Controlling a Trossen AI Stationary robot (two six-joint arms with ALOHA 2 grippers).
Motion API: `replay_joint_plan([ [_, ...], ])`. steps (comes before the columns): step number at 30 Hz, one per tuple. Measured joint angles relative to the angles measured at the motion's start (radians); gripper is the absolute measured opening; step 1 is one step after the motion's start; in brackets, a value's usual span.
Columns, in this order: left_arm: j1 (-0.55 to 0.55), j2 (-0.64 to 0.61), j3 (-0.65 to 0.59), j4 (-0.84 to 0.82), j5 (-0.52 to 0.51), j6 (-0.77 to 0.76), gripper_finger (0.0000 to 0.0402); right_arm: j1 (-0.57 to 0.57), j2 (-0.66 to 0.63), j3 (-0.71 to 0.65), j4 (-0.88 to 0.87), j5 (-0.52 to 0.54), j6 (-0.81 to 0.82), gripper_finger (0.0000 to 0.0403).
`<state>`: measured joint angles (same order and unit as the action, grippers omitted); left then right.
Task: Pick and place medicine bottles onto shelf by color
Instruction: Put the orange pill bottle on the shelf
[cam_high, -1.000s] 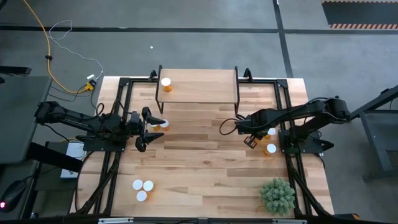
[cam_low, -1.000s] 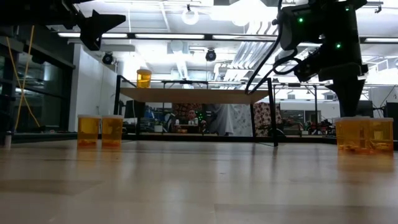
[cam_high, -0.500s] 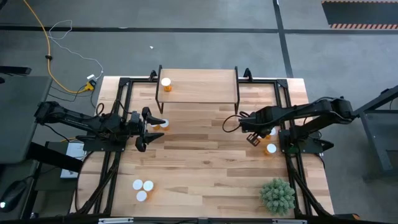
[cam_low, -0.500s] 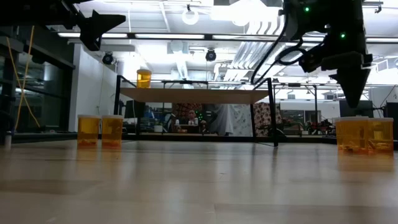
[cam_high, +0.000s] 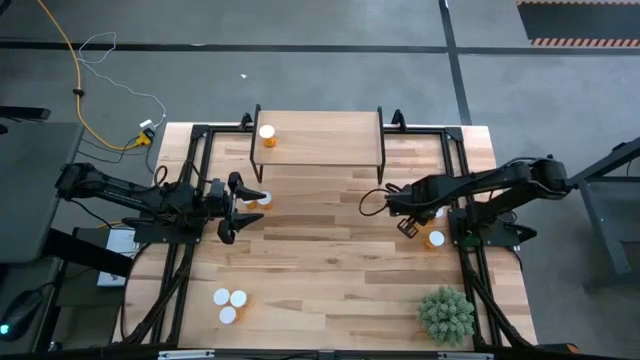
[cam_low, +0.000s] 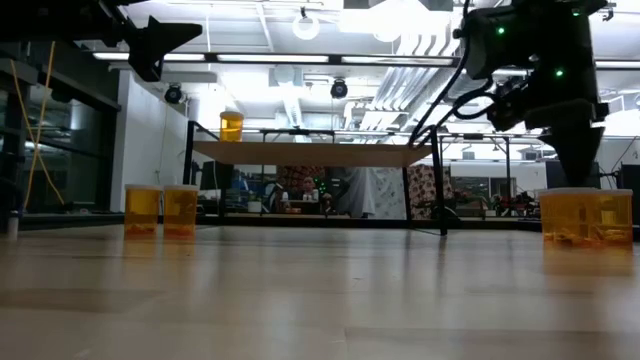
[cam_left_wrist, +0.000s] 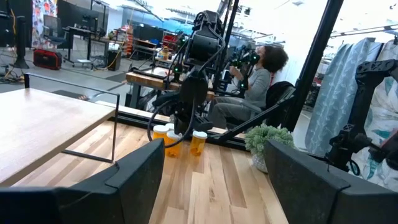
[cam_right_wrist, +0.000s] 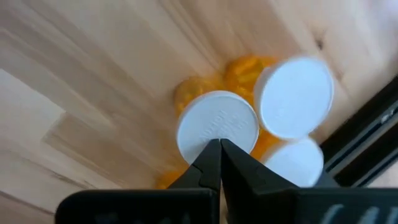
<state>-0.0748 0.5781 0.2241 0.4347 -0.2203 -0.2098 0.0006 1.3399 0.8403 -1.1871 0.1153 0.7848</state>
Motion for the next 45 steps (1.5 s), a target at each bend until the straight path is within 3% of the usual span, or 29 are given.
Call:
replay_joint_plan([
  [8, 0.000, 0.000, 0.000, 0.000, 0.000, 0.000, 0.0266, 0.000, -0.012, 0.127, -0.119, 0.140, -0.008, 0.0000],
  [18, 0.000, 0.000, 0.000, -0.004, 0.000, 0.003, 0.0266, 0.043, -0.138, 0.124, -0.073, 0.120, 0.016, 0.0011],
  [22, 0.000, 0.000, 0.000, -0.004, 0.001, 0.003, 0.0266, 0.027, -0.179, 0.124, -0.040, 0.050, 0.025, 0.0061],
  [30, 0.000, 0.000, 0.000, -0.005, 0.001, 0.001, 0.0266, -0.003, -0.140, 0.124, -0.025, 0.001, 0.045, 0.0228],
  [33, 0.000, 0.000, 0.000, -0.005, 0.001, 0.000, 0.0266, -0.003, -0.099, 0.124, -0.054, -0.006, 0.058, 0.0273],
  [37, 0.000, 0.000, 0.000, -0.005, 0.001, 0.000, 0.0266, -0.003, -0.047, 0.124, -0.080, -0.023, 0.075, 0.0296],
  [45, 0.000, 0.000, 0.000, -0.016, 0.013, 0.000, 0.0266, -0.003, 0.029, 0.125, -0.064, -0.024, 0.056, 0.0298],
])
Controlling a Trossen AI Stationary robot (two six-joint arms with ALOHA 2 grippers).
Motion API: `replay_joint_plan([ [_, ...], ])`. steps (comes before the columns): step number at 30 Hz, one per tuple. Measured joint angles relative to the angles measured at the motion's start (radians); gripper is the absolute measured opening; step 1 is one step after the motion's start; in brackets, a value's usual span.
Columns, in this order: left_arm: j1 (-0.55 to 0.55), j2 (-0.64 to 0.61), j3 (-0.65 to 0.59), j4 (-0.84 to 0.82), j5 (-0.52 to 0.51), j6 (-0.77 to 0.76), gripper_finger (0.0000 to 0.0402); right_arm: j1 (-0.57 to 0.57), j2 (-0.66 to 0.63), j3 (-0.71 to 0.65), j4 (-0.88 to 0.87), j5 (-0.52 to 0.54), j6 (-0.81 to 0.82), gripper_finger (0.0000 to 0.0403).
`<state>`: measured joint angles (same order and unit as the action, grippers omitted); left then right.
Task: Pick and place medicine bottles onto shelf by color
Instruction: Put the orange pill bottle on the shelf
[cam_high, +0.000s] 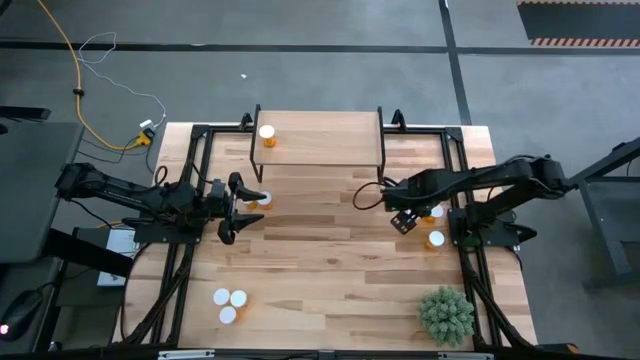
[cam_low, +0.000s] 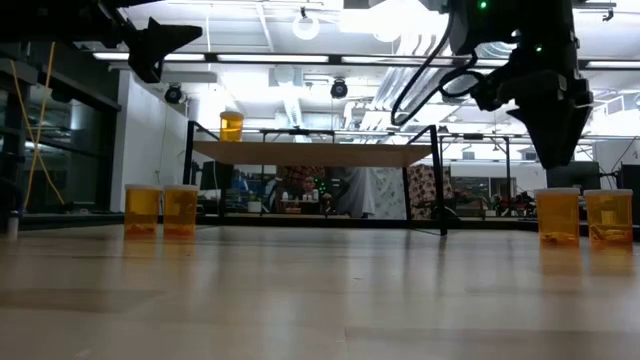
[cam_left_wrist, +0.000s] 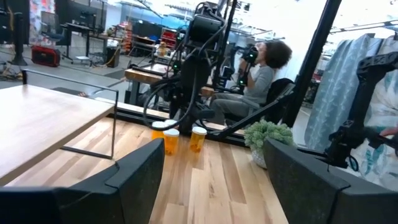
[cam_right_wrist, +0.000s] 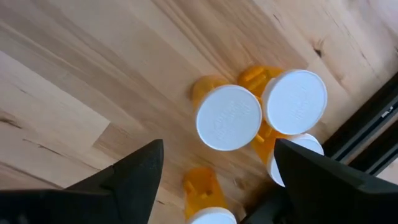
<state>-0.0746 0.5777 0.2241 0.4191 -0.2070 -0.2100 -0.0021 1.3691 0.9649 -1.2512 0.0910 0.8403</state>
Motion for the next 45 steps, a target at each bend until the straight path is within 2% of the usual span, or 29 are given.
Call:
replay_joint_plan([
  [6, 0.000, 0.000, 0.000, -0.006, 0.024, -0.023, 0.0266, -0.006, 0.045, -0.001, 0.008, -0.020, -0.024, 0.0298],
  [11, 0.000, 0.000, 0.000, -0.008, 0.024, -0.023, 0.0266, -0.056, 0.046, -0.087, 0.055, -0.064, -0.050, 0.0298],
  [18, 0.000, 0.000, 0.000, -0.008, 0.023, -0.023, 0.0266, -0.070, 0.004, -0.109, 0.149, -0.048, -0.048, 0.0298],
  [27, 0.000, 0.000, 0.000, -0.008, 0.022, -0.023, 0.0266, -0.071, 0.020, -0.110, 0.184, -0.020, -0.034, 0.0295],
  [45, 0.000, 0.000, 0.000, -0.011, 0.020, -0.023, 0.0266, -0.070, 0.091, -0.108, 0.183, -0.020, -0.048, 0.0215],
])
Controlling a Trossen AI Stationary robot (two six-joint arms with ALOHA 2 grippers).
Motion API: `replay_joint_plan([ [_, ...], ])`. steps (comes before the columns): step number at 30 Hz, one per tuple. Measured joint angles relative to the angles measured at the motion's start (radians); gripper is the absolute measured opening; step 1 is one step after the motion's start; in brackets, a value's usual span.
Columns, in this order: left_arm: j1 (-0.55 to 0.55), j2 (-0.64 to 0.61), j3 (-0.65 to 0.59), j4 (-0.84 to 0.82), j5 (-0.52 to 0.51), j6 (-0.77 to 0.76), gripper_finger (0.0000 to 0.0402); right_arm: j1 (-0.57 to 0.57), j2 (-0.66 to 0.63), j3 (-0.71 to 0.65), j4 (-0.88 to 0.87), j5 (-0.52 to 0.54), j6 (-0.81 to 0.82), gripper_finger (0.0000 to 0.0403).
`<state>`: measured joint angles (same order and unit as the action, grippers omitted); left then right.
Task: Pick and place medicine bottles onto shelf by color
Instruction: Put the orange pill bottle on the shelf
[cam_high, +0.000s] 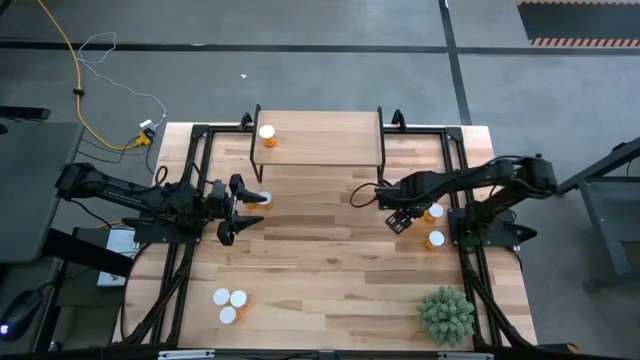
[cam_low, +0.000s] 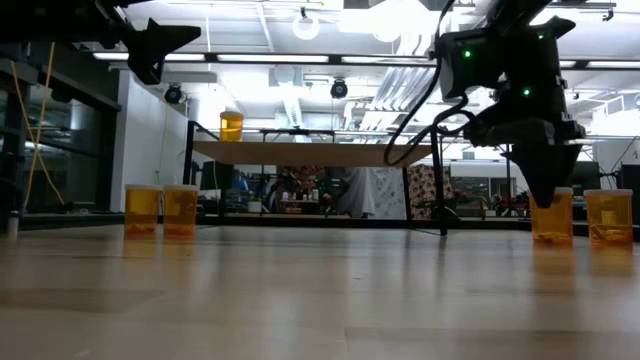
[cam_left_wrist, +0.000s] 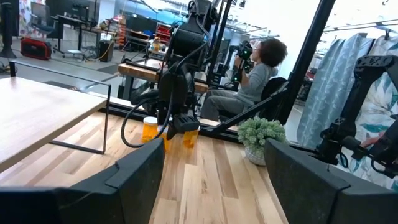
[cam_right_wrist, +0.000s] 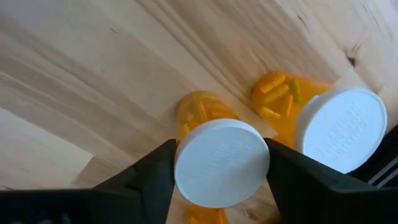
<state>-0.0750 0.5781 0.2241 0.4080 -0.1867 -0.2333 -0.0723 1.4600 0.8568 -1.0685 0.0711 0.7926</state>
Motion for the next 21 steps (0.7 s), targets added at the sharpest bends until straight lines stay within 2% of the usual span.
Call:
replay_joint_plan([
  [14, 0.000, 0.000, 0.000, 0.000, 0.000, 0.000, 0.0266, 0.000, -0.009, -0.001, -0.006, -0.013, -0.029, 0.0201],
  [21, 0.000, 0.000, 0.000, 0.000, 0.000, 0.000, 0.0266, 0.001, -0.009, 0.072, -0.009, -0.086, -0.109, 0.0200],
])
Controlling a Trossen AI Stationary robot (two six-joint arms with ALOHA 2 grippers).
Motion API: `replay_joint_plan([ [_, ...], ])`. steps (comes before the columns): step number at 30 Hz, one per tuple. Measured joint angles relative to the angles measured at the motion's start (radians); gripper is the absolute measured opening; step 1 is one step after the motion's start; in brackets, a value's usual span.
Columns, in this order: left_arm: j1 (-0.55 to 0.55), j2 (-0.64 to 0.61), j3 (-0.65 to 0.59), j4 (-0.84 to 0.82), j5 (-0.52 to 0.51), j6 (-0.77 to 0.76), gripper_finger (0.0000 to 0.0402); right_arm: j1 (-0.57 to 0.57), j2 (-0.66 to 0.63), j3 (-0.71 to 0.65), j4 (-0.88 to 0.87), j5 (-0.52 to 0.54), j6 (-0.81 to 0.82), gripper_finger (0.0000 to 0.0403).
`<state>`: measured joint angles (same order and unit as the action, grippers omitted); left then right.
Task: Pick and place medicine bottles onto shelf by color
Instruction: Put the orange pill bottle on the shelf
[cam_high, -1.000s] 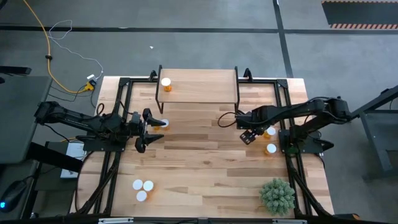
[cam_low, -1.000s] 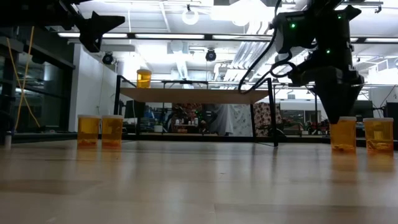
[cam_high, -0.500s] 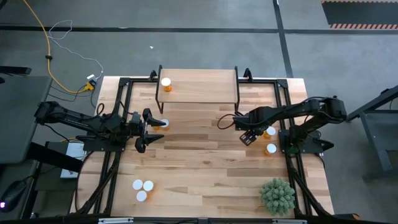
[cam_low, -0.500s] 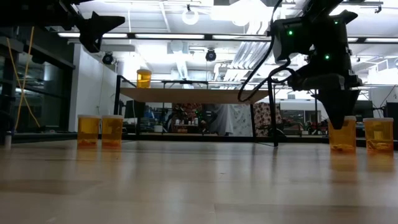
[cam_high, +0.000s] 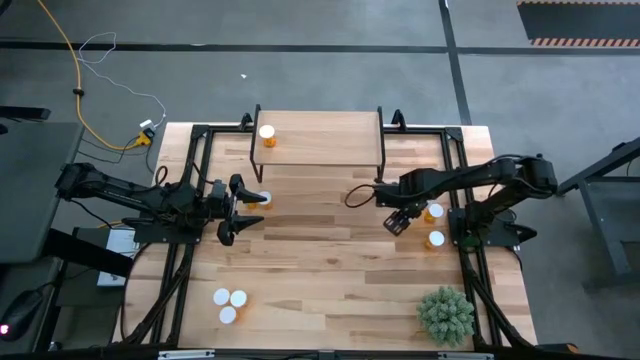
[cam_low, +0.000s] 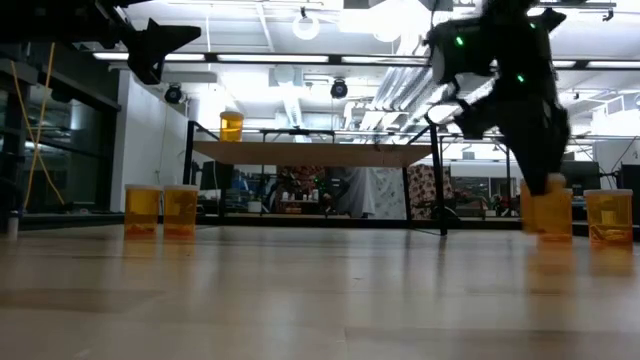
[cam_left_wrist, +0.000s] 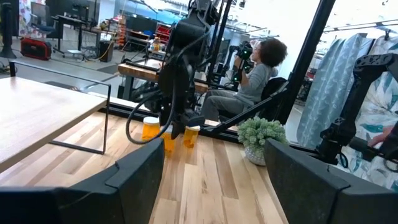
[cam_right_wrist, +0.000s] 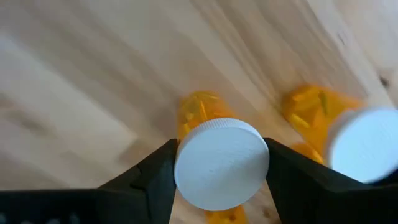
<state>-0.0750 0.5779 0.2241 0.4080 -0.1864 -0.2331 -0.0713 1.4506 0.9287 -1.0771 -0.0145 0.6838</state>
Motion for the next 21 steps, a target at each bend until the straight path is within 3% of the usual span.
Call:
replay_joint_plan([
  [5, 0.000, 0.000, 0.000, 0.000, 0.000, 0.000, 0.0266, 0.014, 0.000, 0.152, 0.037, -0.066, -0.128, 0.0200],
  [9, 0.000, 0.000, 0.000, 0.000, 0.000, 0.000, 0.0266, 0.030, 0.000, 0.327, 0.044, -0.056, -0.197, 0.0200],
  [17, 0.000, 0.000, 0.000, 0.000, 0.000, 0.000, 0.0266, -0.027, 0.087, 0.723, -0.160, 0.225, -0.310, 0.0200],
  [21, 0.000, 0.000, 0.000, 0.001, 0.000, -0.002, 0.0266, -0.106, 0.201, 0.893, -0.292, 0.289, -0.369, 0.0200],
])
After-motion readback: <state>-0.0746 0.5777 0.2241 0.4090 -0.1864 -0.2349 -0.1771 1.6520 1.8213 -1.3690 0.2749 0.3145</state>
